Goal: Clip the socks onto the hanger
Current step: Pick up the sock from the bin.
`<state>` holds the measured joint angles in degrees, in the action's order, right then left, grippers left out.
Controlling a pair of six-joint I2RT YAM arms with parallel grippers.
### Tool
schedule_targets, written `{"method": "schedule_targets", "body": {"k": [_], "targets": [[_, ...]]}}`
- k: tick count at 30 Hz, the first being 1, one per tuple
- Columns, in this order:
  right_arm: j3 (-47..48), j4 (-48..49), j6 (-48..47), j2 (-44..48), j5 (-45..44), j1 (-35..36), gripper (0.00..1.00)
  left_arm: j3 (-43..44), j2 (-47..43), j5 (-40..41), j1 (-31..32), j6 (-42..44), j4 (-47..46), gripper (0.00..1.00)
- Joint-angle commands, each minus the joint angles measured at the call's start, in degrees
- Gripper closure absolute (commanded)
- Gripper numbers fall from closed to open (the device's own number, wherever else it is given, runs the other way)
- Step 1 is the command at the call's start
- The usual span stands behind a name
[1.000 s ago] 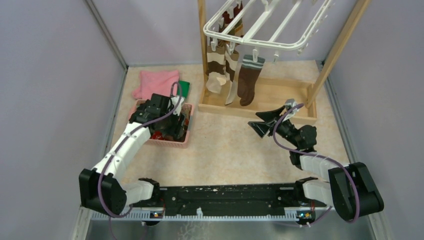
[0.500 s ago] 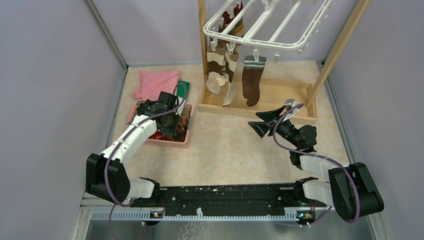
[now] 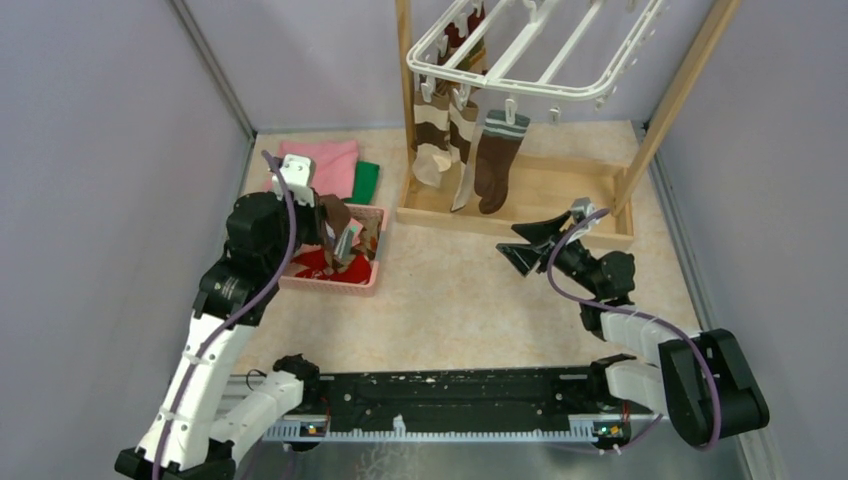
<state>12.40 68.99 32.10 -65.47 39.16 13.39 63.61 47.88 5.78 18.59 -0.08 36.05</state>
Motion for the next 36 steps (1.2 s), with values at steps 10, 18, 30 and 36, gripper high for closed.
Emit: {"method": "schedule_targets", "body": {"k": [10, 18, 30, 36], "targets": [[3.1, 3.5, -2.3, 2.3, 6.9, 5.1, 0.24, -10.0, -8.1, -38.9, 0.2, -1.4, -30.6, 1.00], [2.5, -1.7, -16.9, 6.2, 5.3, 12.3, 0.15, -22.7, -6.9, -65.0, 0.3, -12.5, -60.8, 1.00], [4.9, -6.9, -20.6, 3.6, 6.9, 21.6, 0.13, -35.8, -3.7, -71.3, 2.2, -24.6, -96.4, 1.00], [7.4, -9.6, -24.3, -0.4, 5.8, 24.8, 0.13, -35.9, -2.2, -71.4, 4.9, -24.9, -98.1, 1.00]]}}
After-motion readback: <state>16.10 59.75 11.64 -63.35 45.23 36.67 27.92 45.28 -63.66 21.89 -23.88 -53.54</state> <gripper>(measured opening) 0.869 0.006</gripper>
